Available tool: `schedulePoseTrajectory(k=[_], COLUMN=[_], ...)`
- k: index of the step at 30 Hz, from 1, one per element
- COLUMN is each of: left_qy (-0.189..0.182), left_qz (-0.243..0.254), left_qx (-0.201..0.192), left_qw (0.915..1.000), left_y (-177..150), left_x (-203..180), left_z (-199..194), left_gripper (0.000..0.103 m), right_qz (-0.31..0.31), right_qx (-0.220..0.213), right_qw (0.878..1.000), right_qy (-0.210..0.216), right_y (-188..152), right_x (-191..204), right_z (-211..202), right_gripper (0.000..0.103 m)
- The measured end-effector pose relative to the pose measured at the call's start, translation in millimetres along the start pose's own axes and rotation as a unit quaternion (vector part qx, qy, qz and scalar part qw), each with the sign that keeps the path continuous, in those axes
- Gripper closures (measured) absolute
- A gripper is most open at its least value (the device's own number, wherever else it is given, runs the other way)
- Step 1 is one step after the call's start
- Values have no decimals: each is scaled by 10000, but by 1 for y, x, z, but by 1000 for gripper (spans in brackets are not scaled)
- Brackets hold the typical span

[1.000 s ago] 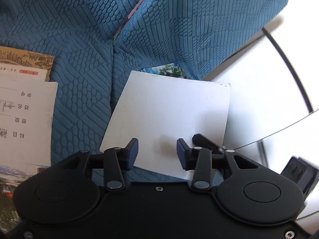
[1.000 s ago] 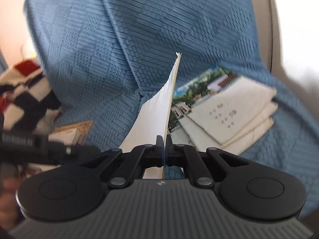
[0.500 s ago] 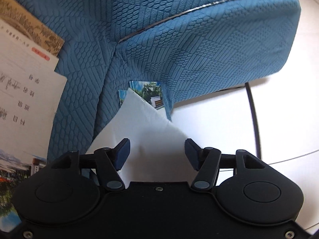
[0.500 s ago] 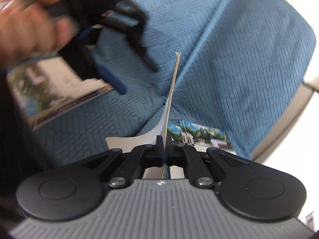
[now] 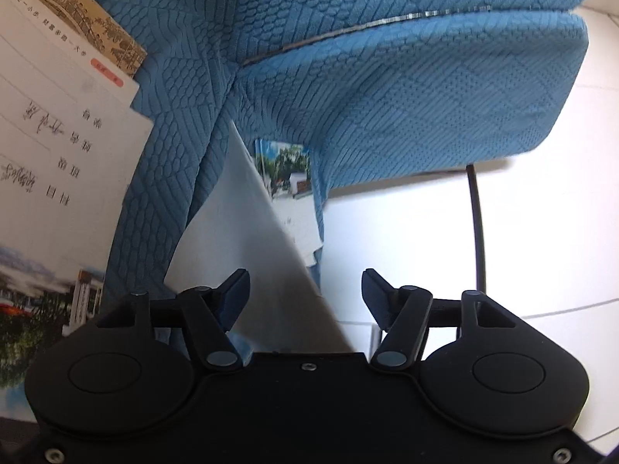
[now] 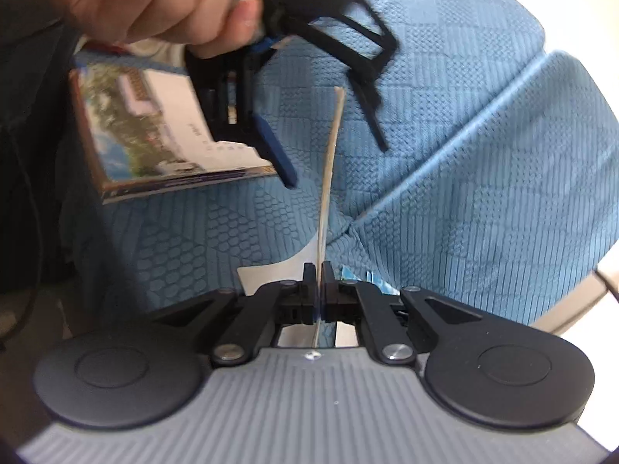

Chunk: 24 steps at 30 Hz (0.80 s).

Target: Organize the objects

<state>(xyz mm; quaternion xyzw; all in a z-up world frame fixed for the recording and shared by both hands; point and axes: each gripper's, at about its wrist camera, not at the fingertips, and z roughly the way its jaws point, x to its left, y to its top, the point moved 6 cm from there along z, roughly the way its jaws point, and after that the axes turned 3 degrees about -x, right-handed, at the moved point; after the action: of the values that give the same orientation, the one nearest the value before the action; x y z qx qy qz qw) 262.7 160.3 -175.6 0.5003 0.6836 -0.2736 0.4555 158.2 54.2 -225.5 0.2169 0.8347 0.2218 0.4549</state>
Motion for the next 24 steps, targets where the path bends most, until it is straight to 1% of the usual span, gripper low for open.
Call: schedulePoseTrajectory(k=[3, 5, 8, 9, 11, 13, 15, 18, 24], left_qy=[66, 234, 442, 445, 464, 493, 538, 589, 622], left_qz=[51, 121, 235, 228, 191, 164, 105, 84, 210], left_qx=[172, 262, 375, 401, 425, 446, 455, 449, 343], left_qw=[9998, 9993, 9980, 9979, 9978, 9977, 9975, 9972, 9973], left_y=[-12, -18, -25, -26, -26, -24, -24, -24, -25], left_x=[2, 4, 6, 7, 8, 10, 13, 16, 12], left_z=[-2, -4, -4, -4, -5, -5, -7, -9, -13], left_gripper=[52, 57, 69, 75, 81, 89, 94, 97, 102], right_qz=[-298, -401, -445, -461, -482, -504, -573, -733, -803], right_qx=[-24, -32, 5, 19, 25, 16, 14, 21, 48], right_qw=[9995, 9991, 9989, 9988, 9987, 9986, 9982, 9972, 9966], right_qy=[77, 110, 133, 133, 139, 166, 188, 171, 175], right_y=[2, 3, 5, 6, 8, 13, 10, 10, 12], right_x=[9, 12, 14, 12, 10, 9, 20, 28, 27], right_z=[-2, -1, 3, 6, 8, 7, -1, -8, -8], right_gripper=[99, 99, 98, 98, 98, 98, 98, 96, 92])
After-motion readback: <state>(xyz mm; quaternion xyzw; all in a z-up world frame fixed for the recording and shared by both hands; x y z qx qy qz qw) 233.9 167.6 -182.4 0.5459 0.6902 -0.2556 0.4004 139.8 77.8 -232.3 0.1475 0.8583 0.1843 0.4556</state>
